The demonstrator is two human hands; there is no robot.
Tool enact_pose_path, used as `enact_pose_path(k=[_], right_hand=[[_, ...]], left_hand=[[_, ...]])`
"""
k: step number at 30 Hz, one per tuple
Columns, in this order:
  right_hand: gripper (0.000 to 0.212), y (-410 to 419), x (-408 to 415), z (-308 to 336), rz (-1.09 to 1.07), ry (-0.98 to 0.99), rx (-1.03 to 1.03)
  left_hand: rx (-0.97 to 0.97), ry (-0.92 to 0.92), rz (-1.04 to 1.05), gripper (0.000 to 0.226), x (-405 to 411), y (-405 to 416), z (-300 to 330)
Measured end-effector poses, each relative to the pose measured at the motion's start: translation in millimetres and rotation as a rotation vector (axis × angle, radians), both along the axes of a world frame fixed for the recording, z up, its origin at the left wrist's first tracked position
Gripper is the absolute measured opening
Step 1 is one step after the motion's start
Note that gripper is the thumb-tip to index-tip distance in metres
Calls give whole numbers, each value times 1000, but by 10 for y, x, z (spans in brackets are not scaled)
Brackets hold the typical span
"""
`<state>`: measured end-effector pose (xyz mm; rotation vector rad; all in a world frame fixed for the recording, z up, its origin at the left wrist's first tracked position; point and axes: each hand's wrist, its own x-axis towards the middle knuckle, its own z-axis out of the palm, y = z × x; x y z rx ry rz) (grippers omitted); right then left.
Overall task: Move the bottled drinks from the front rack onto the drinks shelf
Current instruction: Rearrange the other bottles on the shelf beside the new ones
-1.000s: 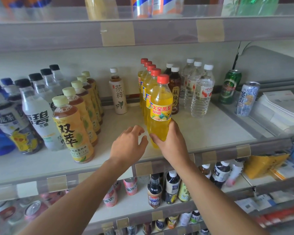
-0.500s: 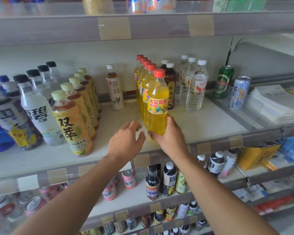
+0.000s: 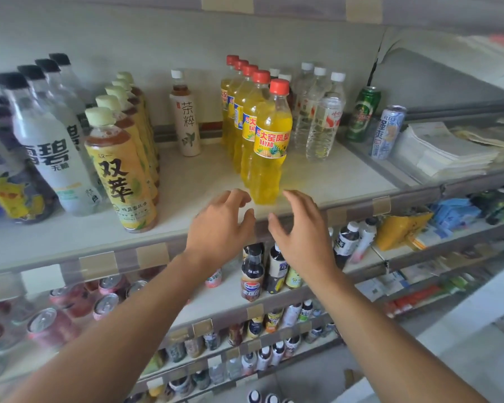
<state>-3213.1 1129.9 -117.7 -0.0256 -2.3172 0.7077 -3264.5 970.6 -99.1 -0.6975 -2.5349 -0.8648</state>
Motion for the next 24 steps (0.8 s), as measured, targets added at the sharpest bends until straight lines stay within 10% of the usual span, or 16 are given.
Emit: enact_pose_path(k=[10,24], right_hand=[[42,-218,754,-607,-46,-174,121],[40,-79,1617,-3220,-95,-724,-127]], left_hand=[[-58,6,-207,27,499,-275,-653],[-345,-565,-222,32,1037,-173,-3071]])
